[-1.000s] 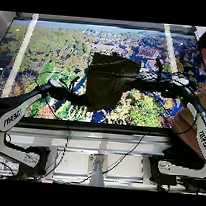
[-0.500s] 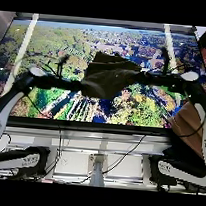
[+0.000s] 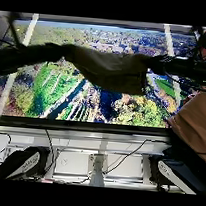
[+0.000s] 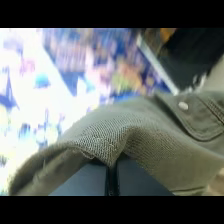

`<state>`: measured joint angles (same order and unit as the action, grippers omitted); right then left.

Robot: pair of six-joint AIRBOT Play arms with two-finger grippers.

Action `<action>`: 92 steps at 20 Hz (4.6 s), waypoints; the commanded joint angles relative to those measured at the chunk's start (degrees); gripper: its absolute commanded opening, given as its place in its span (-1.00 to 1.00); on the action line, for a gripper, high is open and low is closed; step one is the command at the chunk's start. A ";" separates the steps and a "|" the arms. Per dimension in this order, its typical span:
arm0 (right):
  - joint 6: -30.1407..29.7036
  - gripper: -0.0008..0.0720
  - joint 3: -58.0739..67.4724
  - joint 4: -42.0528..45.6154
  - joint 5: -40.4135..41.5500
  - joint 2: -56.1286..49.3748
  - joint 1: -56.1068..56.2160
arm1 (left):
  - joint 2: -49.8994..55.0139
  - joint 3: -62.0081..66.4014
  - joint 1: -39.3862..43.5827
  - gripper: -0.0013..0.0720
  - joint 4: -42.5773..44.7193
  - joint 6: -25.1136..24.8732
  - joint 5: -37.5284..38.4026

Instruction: Fold the clothes and pants, and hang the long-sleeved shirts on hangers.

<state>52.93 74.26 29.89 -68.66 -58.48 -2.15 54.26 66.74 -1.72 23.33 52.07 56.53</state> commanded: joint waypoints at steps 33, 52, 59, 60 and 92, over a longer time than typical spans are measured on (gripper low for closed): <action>26.56 -0.91 -12.48 21.42 23.85 -12.52 5.90 | 20.24 -13.20 17.09 -0.91 14.75 12.04 -27.30; 25.90 -0.90 -20.24 34.32 0.68 -13.42 9.25 | 22.71 -10.47 17.31 -0.91 35.17 29.83 1.18; 25.62 0.63 -23.91 35.69 8.35 -13.40 9.99 | 27.71 -10.40 18.82 1.00 36.22 29.20 -1.42; 25.59 0.81 -22.93 36.33 7.37 -13.31 9.99 | 27.58 -10.23 18.73 1.00 36.24 28.44 -1.11; 2.51 0.73 -35.89 2.16 10.69 -17.46 -14.38 | 26.99 9.25 10.32 0.62 29.46 27.19 11.65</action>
<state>55.64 38.76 36.95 -58.81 -72.84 -19.25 81.30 75.94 8.64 53.67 79.29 68.20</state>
